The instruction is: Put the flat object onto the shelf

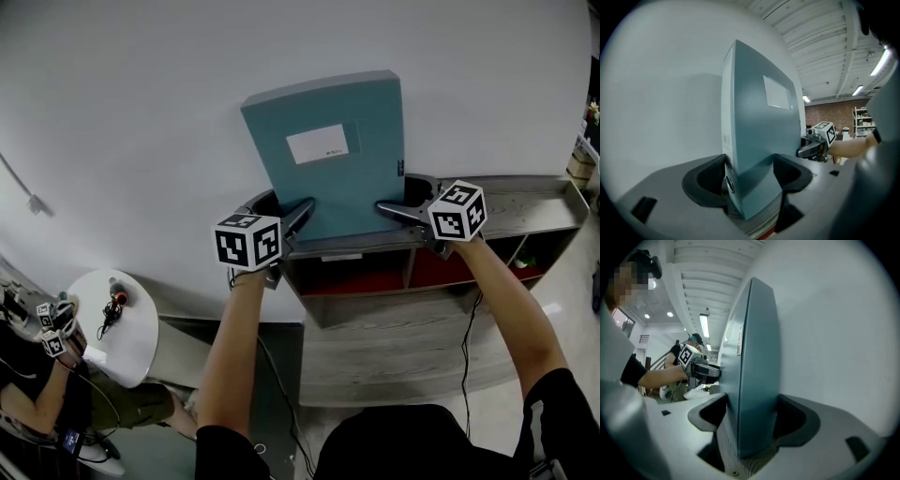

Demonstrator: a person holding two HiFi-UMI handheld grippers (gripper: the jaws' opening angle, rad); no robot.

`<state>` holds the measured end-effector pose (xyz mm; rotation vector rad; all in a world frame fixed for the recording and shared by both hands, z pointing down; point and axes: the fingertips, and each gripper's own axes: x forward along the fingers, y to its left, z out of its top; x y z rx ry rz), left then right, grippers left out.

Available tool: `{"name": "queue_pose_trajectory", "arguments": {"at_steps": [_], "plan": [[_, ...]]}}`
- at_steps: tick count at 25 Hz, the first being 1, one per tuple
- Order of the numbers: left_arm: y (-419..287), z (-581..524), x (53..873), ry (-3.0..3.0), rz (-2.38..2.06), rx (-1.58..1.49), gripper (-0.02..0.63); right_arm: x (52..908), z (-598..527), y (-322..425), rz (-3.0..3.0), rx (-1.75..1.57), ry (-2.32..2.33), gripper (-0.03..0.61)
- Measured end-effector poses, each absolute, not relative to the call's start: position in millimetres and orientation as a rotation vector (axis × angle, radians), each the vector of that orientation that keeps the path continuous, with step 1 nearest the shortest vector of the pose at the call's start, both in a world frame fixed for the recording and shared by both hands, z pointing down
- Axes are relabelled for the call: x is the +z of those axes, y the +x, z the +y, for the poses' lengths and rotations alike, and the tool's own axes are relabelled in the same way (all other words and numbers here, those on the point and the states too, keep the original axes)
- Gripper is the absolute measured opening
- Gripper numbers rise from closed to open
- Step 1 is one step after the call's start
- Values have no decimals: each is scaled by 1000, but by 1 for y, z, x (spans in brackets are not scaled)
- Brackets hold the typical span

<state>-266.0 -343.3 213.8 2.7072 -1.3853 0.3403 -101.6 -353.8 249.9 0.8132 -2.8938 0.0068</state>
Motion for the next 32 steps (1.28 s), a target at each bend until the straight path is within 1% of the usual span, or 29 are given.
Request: {"name": "queue_pose_trajectory", "arguments": {"at_steps": [5,24,32], "plan": [[-265,-352,214,2704,-1404,406,319,255,-359,-101,-2780,-141,837,339],[-265,-360,219,2731,-1380,375,316,260,-368,-101,-2763,-162,846,348],[-267,-358,224,2739,-1320,342,318,260,-365,-102,-2754,-70,853,348]]}}
